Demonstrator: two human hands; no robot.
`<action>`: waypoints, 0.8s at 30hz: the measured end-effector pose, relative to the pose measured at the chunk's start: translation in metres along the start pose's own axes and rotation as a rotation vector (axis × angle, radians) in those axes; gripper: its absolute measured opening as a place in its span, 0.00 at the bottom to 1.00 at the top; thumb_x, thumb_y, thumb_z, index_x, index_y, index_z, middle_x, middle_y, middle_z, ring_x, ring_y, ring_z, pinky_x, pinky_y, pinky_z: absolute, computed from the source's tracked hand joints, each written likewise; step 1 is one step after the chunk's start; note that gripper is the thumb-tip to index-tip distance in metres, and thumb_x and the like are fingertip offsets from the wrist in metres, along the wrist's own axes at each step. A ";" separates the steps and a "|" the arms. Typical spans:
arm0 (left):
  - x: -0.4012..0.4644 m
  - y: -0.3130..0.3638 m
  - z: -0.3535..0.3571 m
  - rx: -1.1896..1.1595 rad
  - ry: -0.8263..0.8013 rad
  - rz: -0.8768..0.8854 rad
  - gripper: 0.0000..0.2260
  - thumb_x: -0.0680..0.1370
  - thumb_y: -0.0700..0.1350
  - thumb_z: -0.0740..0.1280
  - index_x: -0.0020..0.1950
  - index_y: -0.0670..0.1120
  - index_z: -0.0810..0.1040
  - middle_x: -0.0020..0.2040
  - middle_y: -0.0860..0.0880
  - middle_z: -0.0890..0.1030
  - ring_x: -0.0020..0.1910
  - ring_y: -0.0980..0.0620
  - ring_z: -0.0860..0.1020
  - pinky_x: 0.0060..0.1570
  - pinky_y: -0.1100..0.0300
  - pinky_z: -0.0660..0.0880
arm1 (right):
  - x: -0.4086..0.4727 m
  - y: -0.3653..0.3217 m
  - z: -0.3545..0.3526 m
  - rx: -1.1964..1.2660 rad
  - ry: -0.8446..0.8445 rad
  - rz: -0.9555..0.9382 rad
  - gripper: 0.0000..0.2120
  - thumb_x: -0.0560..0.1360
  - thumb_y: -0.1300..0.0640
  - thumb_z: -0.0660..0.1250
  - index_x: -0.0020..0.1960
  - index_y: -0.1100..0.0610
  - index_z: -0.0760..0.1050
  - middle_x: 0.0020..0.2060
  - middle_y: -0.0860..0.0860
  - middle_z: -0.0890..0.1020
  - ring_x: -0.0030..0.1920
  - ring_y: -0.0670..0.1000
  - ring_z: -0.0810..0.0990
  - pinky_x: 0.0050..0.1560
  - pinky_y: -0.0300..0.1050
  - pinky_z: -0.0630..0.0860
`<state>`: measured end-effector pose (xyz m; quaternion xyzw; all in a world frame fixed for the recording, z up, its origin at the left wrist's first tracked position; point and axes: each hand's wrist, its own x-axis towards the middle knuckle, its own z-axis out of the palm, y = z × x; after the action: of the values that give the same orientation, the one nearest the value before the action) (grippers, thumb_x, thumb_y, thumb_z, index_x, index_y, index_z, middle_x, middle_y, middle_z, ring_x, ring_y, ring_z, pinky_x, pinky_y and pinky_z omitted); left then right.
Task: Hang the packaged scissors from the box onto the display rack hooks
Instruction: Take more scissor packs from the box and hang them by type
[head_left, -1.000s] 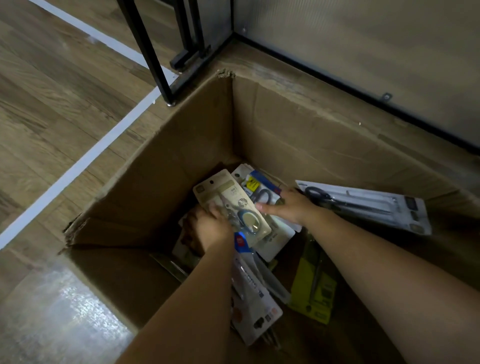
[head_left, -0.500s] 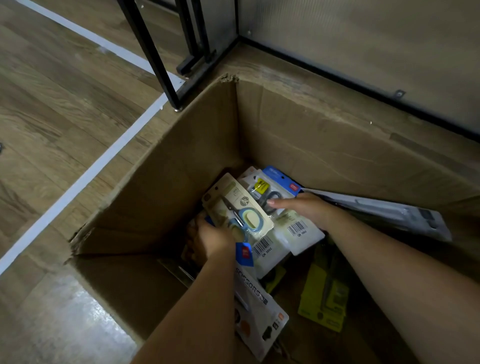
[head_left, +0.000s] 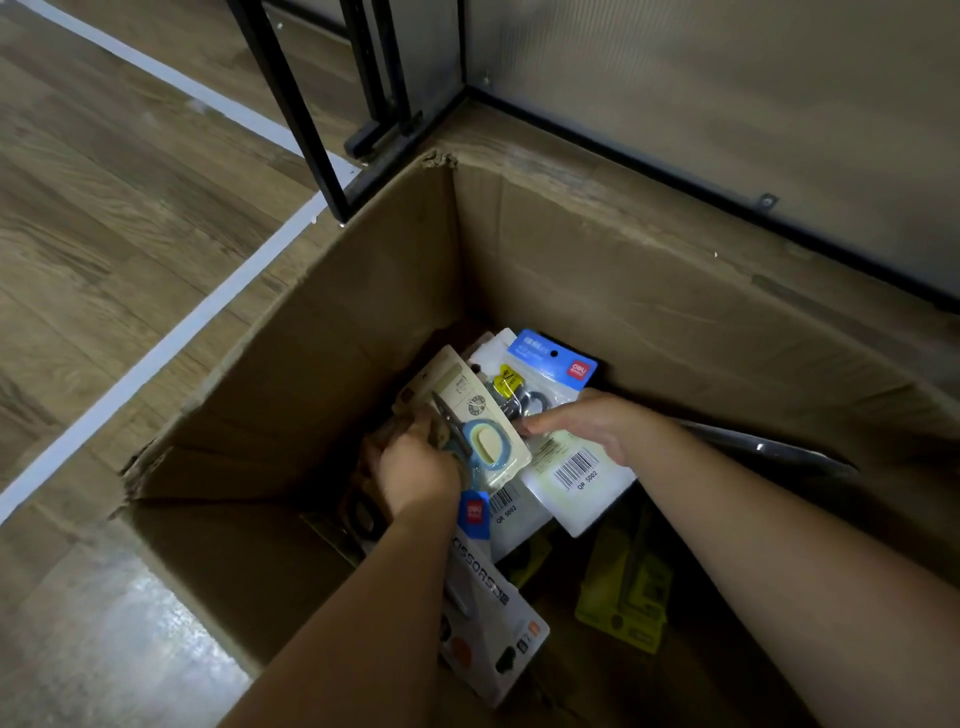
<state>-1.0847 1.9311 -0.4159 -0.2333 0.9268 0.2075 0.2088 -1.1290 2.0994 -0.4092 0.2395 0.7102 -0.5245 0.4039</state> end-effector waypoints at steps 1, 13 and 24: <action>-0.003 -0.001 -0.004 0.009 -0.013 -0.002 0.26 0.78 0.41 0.60 0.75 0.56 0.62 0.73 0.49 0.67 0.75 0.42 0.53 0.69 0.44 0.56 | -0.005 0.001 0.003 0.018 0.013 -0.043 0.14 0.66 0.61 0.76 0.49 0.55 0.77 0.47 0.51 0.81 0.46 0.48 0.78 0.42 0.41 0.72; -0.033 0.017 -0.082 -0.116 -0.239 -0.006 0.18 0.78 0.40 0.60 0.68 0.45 0.73 0.68 0.42 0.72 0.70 0.41 0.65 0.68 0.50 0.64 | -0.104 0.002 -0.022 -0.115 0.504 -0.140 0.22 0.58 0.62 0.79 0.49 0.63 0.79 0.47 0.58 0.83 0.49 0.56 0.82 0.51 0.49 0.77; -0.182 0.084 -0.231 -0.766 -0.271 -0.045 0.17 0.78 0.50 0.65 0.63 0.41 0.76 0.51 0.46 0.80 0.46 0.53 0.78 0.48 0.60 0.73 | -0.327 -0.124 -0.067 0.389 0.668 -0.278 0.13 0.61 0.68 0.77 0.40 0.57 0.78 0.40 0.54 0.82 0.44 0.57 0.82 0.50 0.56 0.79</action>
<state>-1.0488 1.9503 -0.1128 -0.2850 0.7412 0.5620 0.2315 -1.0625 2.1479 -0.0626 0.3703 0.7155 -0.5919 0.0238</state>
